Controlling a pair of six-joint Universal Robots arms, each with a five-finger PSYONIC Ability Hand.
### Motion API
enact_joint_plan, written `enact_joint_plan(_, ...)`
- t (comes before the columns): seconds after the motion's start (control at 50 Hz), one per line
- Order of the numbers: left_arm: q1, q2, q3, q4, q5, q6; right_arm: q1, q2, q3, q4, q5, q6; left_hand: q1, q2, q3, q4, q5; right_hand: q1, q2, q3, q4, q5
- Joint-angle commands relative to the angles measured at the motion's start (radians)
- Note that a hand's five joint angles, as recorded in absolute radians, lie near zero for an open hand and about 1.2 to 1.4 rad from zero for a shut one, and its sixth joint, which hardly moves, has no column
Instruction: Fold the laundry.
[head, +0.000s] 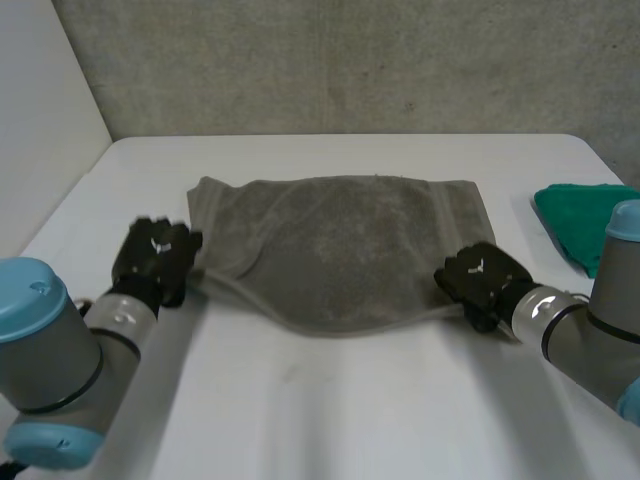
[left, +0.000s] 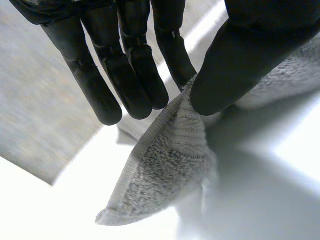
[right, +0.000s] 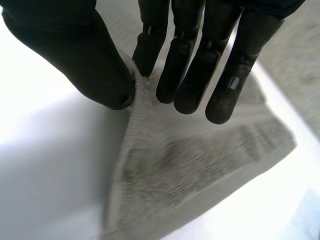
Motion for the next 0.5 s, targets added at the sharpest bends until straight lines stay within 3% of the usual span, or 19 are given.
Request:
enact_joint_plan(0.02,0.011,0.125,-0.046,-0.408,-0.012,0.147,-0.026,-0.107,-0.012,0.320,0.009,-0.125,0.312,0.198,0.203,0.195,0.241,0.418,0.225,0.219,0.208,0.230)
enact_joint_plan(0.12,0.013,0.254,-0.077,-0.703,-0.013,0.184,-0.067,-0.220,-0.001,0.561,0.001,-0.230,0.312,0.198,0.203,0.195,0.241,0.418,0.225,0.219,0.208,0.230)
enact_joint_plan(0.18,0.011,0.320,-0.092,-0.837,-0.006,0.192,-0.080,-0.269,0.028,0.670,0.006,-0.322,0.312,0.198,0.203,0.195,0.241,0.418,0.225,0.219,0.208,0.230)
enact_joint_plan(0.22,0.008,0.339,-0.089,-0.858,-0.004,0.194,-0.080,-0.283,0.045,0.713,0.006,-0.366,0.312,0.198,0.203,0.195,0.241,0.418,0.225,0.219,0.208,0.230)
enact_joint_plan(0.3,0.002,0.340,-0.061,-0.826,-0.002,0.194,-0.069,-0.289,0.042,0.727,0.003,-0.422,0.312,0.198,0.203,0.195,0.241,0.418,0.225,0.219,0.208,0.230)
enact_joint_plan(0.38,0.002,0.253,0.008,-0.703,-0.004,0.192,-0.057,-0.248,-0.019,0.629,0.007,-0.368,0.312,0.198,0.203,0.195,0.241,0.418,0.225,0.219,0.208,0.230)
enact_joint_plan(0.46,0.001,0.107,0.110,-0.562,-0.016,0.195,0.015,-0.090,-0.168,0.471,0.072,-0.262,0.312,0.198,0.203,0.195,0.241,0.418,0.225,0.219,0.208,0.230)
enact_joint_plan(0.5,0.001,0.029,0.182,-0.492,-0.032,0.195,0.073,-0.015,-0.271,0.407,0.148,-0.232,0.312,0.198,0.203,0.195,0.241,0.418,0.225,0.219,0.208,0.230)
